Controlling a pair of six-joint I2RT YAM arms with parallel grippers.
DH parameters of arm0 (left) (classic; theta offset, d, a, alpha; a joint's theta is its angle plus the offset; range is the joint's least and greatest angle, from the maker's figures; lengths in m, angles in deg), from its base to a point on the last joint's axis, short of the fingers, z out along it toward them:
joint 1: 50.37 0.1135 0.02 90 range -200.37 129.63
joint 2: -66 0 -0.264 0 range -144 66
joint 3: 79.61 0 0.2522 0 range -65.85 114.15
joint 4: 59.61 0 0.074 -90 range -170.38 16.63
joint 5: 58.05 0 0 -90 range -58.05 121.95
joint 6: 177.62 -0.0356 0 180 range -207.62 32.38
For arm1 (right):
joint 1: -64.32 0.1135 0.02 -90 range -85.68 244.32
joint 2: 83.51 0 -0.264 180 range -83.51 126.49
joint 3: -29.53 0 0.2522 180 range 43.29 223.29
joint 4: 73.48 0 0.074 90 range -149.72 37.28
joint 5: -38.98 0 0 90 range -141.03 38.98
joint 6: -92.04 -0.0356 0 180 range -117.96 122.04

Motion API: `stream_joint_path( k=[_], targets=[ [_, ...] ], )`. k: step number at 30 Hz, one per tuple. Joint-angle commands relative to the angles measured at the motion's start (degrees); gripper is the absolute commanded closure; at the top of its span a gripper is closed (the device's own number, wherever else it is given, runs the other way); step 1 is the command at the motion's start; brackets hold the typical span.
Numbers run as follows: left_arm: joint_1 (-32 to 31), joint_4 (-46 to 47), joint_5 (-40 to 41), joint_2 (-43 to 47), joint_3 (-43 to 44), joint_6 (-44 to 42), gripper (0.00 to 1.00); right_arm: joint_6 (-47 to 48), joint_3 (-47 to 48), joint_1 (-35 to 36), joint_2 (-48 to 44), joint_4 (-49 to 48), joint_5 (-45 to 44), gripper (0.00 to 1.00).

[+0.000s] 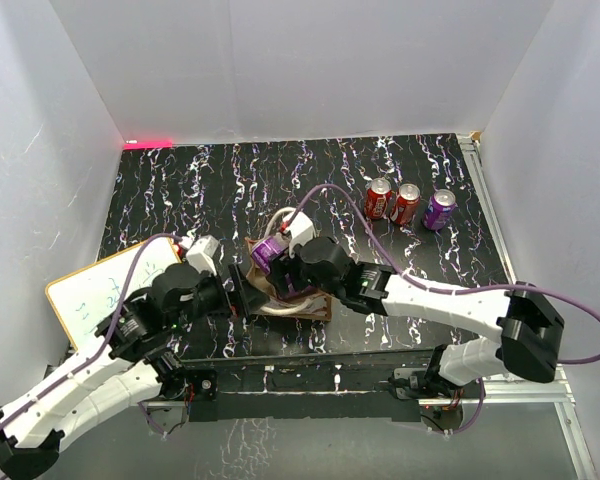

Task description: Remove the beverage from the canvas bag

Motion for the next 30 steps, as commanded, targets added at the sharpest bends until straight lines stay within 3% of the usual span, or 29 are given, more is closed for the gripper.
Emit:
stream_joint_path(
  k=[1, 4, 9, 14, 19, 30],
  targets=[
    [0.18, 6.3, 6.03, 0.67, 6.01, 0.22, 0.03, 1.85, 0.52, 0.19, -5.13, -11.85, 0.41, 0.89],
    [0.23, 6.85, 7.83, -2.95, 10.53, 2.19, 0.03, 2.74, 0.93, 0.21, -6.04, -12.91, 1.03, 0.89],
    [0.2, -2.07, 14.66, -11.78, 19.34, 13.02, 0.03, 4.71, 0.91, 0.18, -7.87, -15.61, 3.7, 0.89],
    [0.16, -4.47, 17.03, -15.65, 21.68, 22.72, 0.03, 5.26, 0.29, 0.18, -9.6, -17.96, 5.95, 0.89],
    [0.14, -3.37, 18.82, -15.94, 19.7, 28.6, 0.03, 5.55, 0.14, 0.23, -10.07, -18.79, 7.77, 0.89],
    [0.23, 5.92, 15.53, -13.9, 13.76, 28.94, 0.05, 5.1, -3.55, 0.21, -14.06, -21.05, 9.98, 0.9]
  ],
)
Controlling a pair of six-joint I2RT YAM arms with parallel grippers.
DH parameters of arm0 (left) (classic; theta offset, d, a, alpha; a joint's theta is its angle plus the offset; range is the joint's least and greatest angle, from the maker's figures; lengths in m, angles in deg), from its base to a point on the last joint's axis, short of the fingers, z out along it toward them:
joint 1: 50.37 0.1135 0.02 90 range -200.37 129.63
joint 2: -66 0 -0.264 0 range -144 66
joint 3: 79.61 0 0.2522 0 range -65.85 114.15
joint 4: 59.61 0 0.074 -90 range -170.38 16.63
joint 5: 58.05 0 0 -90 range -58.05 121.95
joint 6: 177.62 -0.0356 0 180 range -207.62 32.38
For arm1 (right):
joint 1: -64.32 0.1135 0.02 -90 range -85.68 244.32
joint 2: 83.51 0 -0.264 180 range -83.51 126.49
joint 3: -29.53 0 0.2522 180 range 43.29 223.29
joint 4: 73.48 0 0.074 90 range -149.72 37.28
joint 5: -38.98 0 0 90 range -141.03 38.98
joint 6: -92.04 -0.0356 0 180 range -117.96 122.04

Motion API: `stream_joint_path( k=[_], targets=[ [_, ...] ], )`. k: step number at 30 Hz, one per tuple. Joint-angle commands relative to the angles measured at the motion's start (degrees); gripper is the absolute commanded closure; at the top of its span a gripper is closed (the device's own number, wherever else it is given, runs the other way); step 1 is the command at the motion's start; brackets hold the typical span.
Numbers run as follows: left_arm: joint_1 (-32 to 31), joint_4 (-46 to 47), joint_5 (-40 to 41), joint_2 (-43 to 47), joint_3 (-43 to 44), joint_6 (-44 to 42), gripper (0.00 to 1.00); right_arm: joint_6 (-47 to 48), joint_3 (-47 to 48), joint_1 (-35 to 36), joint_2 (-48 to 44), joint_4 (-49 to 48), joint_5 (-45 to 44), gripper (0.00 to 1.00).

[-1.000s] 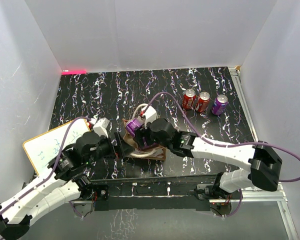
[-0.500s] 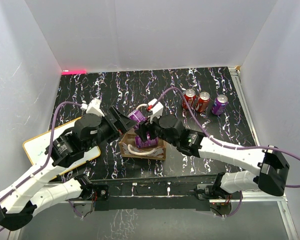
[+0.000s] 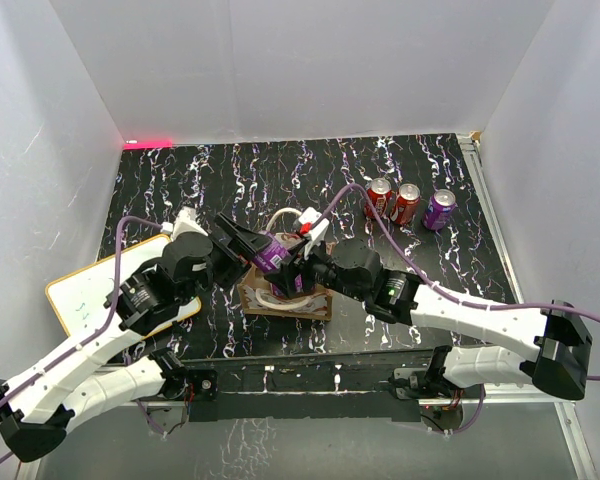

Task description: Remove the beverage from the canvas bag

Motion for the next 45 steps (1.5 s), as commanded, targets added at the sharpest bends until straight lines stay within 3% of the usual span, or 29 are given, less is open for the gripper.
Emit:
stream_joint_path(
  k=[1, 9, 12, 17, 23, 27, 36, 45],
  targets=[
    [0.14, 5.26, -2.57, -1.23, -1.31, 0.69, 0.06, 0.84, 1.42, -0.02, -3.09, -11.38, 2.68, 0.9],
    [0.16, 8.13, -5.38, -3.72, -1.63, -2.16, 0.21, 1.58, 3.52, -0.06, -1.54, -9.51, 4.7, 0.9],
    [0.2, 9.12, -6.37, -4.11, -1.74, -3.33, 0.33, 1.76, 3.88, -0.02, -1.32, -8.9, 5.45, 0.86],
    [0.2, 10.97, -6.71, -3.5, -2.74, -2.25, 0.62, 2.11, 4.39, -0.06, -1.33, -7.37, 5.27, 0.62],
    [0.15, 16.04, -5.82, -0.86, -4.95, 3.38, 0.77, 0.1, 4.52, -0.02, -1.8, -5.58, 1.84, 0.23],
    [0.16, 19.46, -4.28, 0.94, -5.76, 7.1, 0.82, -5.18, 4.01, -0.14, -2.44, -5.77, -2.12, 0.02],
    [0.2, 26.11, -4.0, 2.44, -7.78, 18.13, 0.93, -15.19, 0.89, -3.18, -3.74, -8.67, -3.44, 0.01],
    [0.16, 37.68, -3.0, 5.11, -15.77, 29.32, 0.98, -24.39, -11.4, -8.46, -5.39, -33.98, 11.31, 0.01]
  ],
)
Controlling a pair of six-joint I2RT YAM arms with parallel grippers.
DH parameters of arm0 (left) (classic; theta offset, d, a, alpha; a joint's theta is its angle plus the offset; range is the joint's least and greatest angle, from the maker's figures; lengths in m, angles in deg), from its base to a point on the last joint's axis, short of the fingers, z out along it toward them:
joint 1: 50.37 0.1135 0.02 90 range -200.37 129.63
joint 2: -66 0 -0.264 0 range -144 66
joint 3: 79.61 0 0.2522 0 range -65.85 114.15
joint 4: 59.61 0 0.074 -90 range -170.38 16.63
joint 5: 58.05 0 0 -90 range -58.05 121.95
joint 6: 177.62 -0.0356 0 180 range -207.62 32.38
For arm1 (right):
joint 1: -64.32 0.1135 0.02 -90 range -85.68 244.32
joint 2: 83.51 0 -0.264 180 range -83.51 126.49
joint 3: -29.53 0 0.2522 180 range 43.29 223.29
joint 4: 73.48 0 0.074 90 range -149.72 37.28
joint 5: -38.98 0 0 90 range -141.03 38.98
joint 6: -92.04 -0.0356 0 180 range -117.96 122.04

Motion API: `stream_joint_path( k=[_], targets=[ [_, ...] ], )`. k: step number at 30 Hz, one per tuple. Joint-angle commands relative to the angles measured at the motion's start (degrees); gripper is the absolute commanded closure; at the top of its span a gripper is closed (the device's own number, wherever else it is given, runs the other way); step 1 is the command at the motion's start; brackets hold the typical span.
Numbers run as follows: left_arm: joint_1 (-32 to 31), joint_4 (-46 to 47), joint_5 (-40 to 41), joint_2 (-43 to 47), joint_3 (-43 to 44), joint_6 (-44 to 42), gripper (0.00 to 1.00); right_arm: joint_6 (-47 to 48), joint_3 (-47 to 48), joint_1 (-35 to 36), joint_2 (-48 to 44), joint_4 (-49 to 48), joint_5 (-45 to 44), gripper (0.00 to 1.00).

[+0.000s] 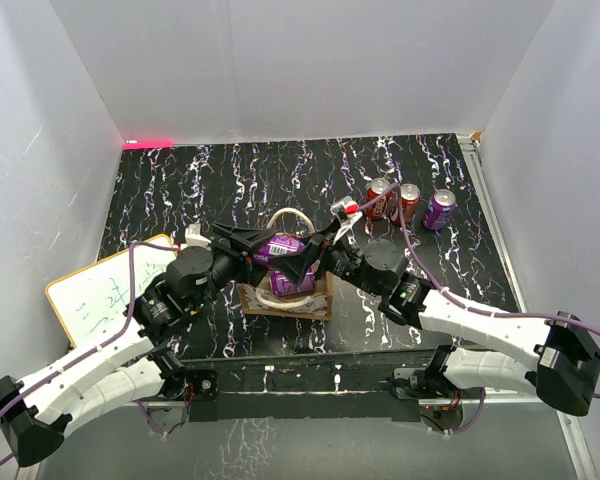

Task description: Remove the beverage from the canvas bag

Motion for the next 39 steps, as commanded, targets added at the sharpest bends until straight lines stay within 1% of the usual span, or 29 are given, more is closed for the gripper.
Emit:
stream_joint_path(
  k=[1, 3, 7, 13, 18, 19, 22, 24, 25, 27, 29, 30, 33, 35, 39],
  targets=[
    [0.04, 12.88, 0.98, 2.94, -2.7, 7.61, 0.98, -5.61, -3.12, -1.54, -0.35, -18.5, 6.05, 0.01],
    [-0.03, 13.75, 0.6, 2.79, -3.09, 7.85, 1.0, -6.79, -2.95, -1.8, 0.71, -20.25, 6.69, 0.0],
    [0.02, 14.16, 0.07, 2.68, -3.56, 8.22, 1.0, -9.84, -1.8, -3.08, 3.49, -20.78, 8.72, 0.0],
    [0.04, 18.36, -0.45, 2.75, -5.55, 9.98, 1.0, -11.45, -2.88, -3.18, 5.82, -22.09, 9.43, 0.0],
    [0.01, 15.59, -0.3, 3.28, -5.55, 10.41, 1.0, -13.02, -3.91, -3.29, 6.23, -24.53, 8.86, 0.0],
    [0.04, 15.76, -0.16, 3.37, -5.7, 10.5, 1.0, -13.27, -3.88, -3.29, 6.17, -24.77, 8.79, 0.01],
    [0.04, 15.96, 0.23, 3.53, -6.1, 10.92, 1.0, -13.76, -3.59, -3.24, 6.65, -24.94, 9.53, 0.09],
    [-0.01, 16.02, 0.52, 3.56, -6.13, 10.91, 1.0, -13.82, -3.5, -3.24, 6.93, -24.9, 9.92, 0.1],
    [0.04, 16.04, 0.65, 3.56, -6.15, 10.82, 1.0, -13.8, -3.51, -3.24, 7.13, -24.91, 10.07, 0.1],
    [0.0, 16.53, 0.69, 3.43, -6.22, 10.53, 1.0, -13.48, -3.44, -3.24, 7.63, -24.89, 10.46, 0.06],
    [0.04, 16.55, 0.33, 3.22, -6.31, 10.59, 1.0, -13.44, -3.39, -3.26, 8.06, -24.8, 10.43, 0.04],
    [0.03, 16.63, 0.09, 3.13, -6.31, 10.58, 1.0, -13.48, -3.32, -3.24, 8.24, -24.92, 10.4, 0.05],
    [0.03, 16.99, -0.14, 2.95, -6.44, 10.56, 1.0, -13.9, -3.12, -3.24, 8.63, -25.58, 10.74, 0.15],
    [0.04, 16.94, -0.1, 2.81, -6.24, 10.46, 1.0, -14.0, -3.07, -3.24, 8.63, -25.52, 11.0, 0.18],
    [-0.01, 16.58, -0.15, 2.46, -5.57, 8.95, 1.0, -13.99, -3.67, -3.23, 7.85, -25.14, 10.56, 0.35]
  ],
)
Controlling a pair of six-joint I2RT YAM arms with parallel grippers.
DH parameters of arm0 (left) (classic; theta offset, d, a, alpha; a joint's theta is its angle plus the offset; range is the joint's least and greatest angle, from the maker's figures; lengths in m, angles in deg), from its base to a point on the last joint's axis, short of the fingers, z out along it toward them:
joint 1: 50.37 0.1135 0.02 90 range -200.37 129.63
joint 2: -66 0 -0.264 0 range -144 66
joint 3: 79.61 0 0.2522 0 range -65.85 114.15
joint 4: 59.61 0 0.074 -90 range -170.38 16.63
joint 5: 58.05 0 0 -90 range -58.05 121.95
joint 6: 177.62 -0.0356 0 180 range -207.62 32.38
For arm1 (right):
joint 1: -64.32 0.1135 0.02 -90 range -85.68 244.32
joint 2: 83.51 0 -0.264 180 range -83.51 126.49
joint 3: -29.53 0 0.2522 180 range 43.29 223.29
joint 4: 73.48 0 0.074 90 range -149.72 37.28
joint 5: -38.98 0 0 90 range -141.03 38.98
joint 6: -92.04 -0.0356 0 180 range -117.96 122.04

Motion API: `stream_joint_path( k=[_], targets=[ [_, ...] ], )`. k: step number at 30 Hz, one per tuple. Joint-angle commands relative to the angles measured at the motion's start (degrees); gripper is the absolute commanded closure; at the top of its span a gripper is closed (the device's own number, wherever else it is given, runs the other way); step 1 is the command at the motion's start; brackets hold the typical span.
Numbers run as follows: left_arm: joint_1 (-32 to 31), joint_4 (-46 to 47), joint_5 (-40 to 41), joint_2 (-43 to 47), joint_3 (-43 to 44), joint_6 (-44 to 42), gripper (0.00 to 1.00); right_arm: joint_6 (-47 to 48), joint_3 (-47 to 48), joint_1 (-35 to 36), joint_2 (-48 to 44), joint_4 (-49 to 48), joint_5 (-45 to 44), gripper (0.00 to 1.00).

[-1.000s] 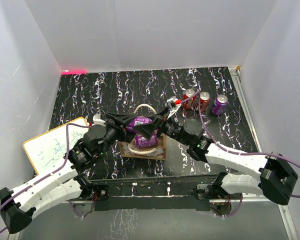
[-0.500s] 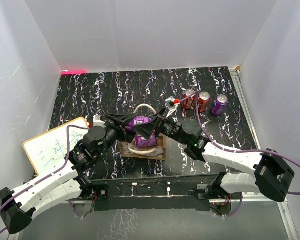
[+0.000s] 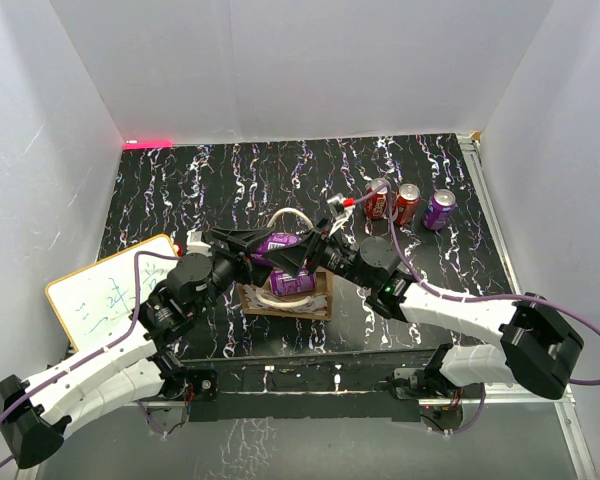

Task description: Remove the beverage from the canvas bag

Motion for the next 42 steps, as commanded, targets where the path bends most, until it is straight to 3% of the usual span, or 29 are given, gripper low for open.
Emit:
stream_joint_path(
  k=[1, 3, 5, 8, 9, 19, 23, 27, 30, 33, 37, 42],
  targets=[
    [0.05, 6.81, 0.09, 0.8, 2.07, -1.02, 0.95, -0.09, -0.13, 0.22, -1.32, -4.7, 0.42, 0.39],
    [0.02, 6.74, -0.25, 0.4, 2.33, -2.57, 0.79, -0.1, -0.46, 0.24, -1.85, -4.71, -0.71, 0.49],
    [-0.05, 6.44, -0.87, 0.07, 2.23, -3.95, 0.56, -0.33, -0.39, 0.26, -2.53, -3.98, -1.93, 0.58],
    [0.01, 4.77, -1.77, 0.57, 2.11, -7.87, 0.14, -0.42, -0.53, 0.19, -4.01, -3.81, -3.83, 0.63],
    [-0.01, 2.43, -1.91, 0.99, 2.33, -9.03, 0.05, -0.21, -0.57, 0.14, -4.49, -3.5, -4.7, 0.64],
    [0.05, -16.52, 5.85, 8.55, 3.81, -24.76, 0.03, 5.31, 1.94, -6.35, -13.56, 12.53, -7.06, 0.72],
    [0.03, -22.92, 9.83, 10.23, 7.51, -34.48, 0.03, 14.56, 5.34, -8.39, -19.62, 30.2, -12.94, 0.72],
    [0.0, -29.27, 13.43, 8.99, 14.54, -47.63, 0.03, 23.93, 12.19, -8.62, -21.78, 52.51, -26.64, 0.71],
    [0.04, -34.58, 16.01, 6.3, 19.24, -53.91, 0.03, 26.26, 16.76, -9.41, -18.88, 66.48, -36.27, 0.71],
    [0.0, -38.94, 16.71, 3.38, 22.73, -56.53, 0.03, 26.58, 22.21, -12.3, -11.85, 76.57, -37.53, 0.71],
    [0.06, -40.89, 13.93, 0.53, 23.65, -59.02, 0.03, 28.13, 28.05, -19.43, -1.09, 83.93, -31.94, 0.71],
    [0.0, -42.07, 7.49, -1.68, 23.74, -60.97, 0.03, 31.36, 35.13, -29.24, 10.64, 84.34, -19.43, 0.7]
  ],
)
